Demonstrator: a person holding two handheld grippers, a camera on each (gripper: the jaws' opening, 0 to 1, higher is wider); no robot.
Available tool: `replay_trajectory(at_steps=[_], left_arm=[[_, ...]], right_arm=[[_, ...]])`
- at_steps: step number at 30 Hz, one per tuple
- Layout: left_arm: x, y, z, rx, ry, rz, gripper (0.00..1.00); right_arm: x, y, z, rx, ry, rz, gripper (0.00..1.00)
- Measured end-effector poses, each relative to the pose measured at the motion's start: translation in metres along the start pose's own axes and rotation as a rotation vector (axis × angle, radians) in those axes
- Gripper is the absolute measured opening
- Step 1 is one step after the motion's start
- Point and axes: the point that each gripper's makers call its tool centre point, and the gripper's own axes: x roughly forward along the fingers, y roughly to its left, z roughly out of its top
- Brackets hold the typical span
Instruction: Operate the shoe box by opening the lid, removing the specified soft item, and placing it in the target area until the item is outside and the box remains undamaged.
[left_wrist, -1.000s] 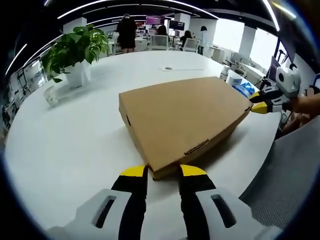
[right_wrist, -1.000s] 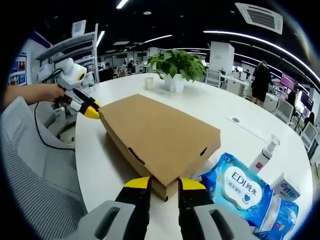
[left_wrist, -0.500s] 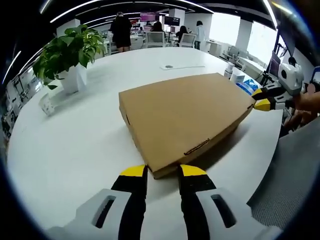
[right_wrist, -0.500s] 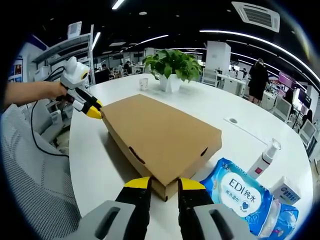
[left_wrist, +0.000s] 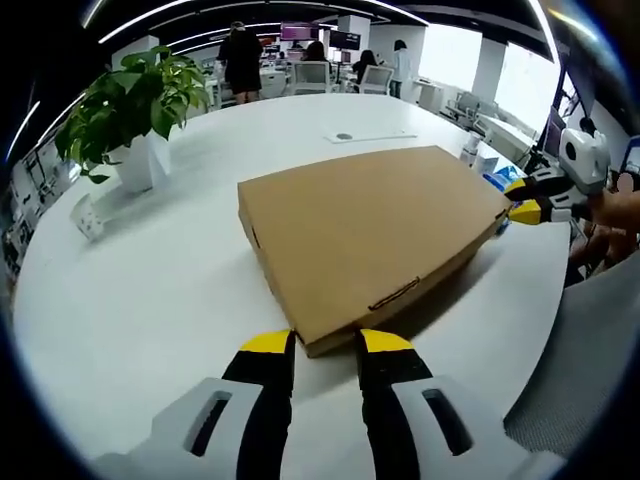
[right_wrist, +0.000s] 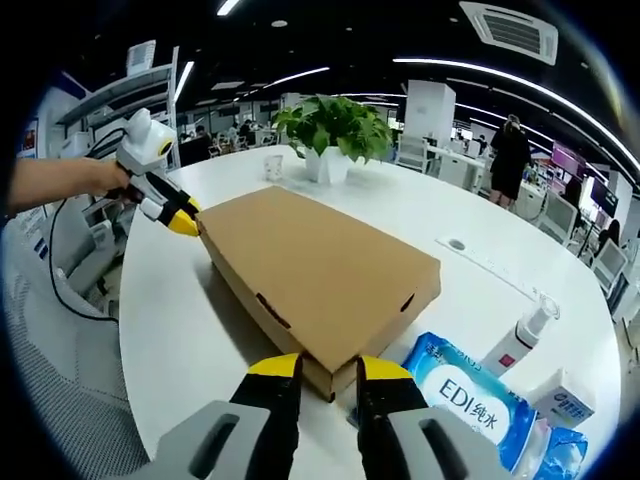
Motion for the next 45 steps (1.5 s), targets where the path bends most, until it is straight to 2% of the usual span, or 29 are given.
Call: replay_trajectory(at_steps=[13, 17, 23, 26, 29, 40, 45], left_arm=[[0.005, 0.002, 0.005, -0.031, -0.017, 0.004, 0.24], [0.004, 0.002, 0.004, -0.059, -0.028, 0.012, 0.24], [-0.005, 0.003, 0.003, -0.082, -0.054, 0.031, 0.29], [-0.012, 0.005, 0.003, -0.095, -0.068, 0.046, 0.35], [-0.021, 0.003, 0.003, -0.101, -0.082, 0.054, 0.38], [-0.057, -0.037, 0.008, -0.067, -0.181, 0.043, 0.56], [-0.071, -0.053, 0.007, -0.071, -0.218, 0.042, 0.65]], right_arm=[[0.004, -0.008, 0.003, 0.013, 0.005, -0.011, 0.19], [0.003, -0.008, 0.004, 0.044, -0.007, -0.009, 0.19], [-0.006, -0.008, 0.006, 0.041, -0.030, -0.020, 0.26], [-0.017, -0.009, 0.006, 0.046, -0.040, -0.031, 0.29], [-0.029, -0.015, 0.004, 0.076, -0.051, -0.052, 0.37], [-0.088, -0.038, -0.019, 0.117, -0.078, -0.157, 0.52], [-0.109, -0.038, -0.030, 0.101, -0.078, -0.187, 0.61]])
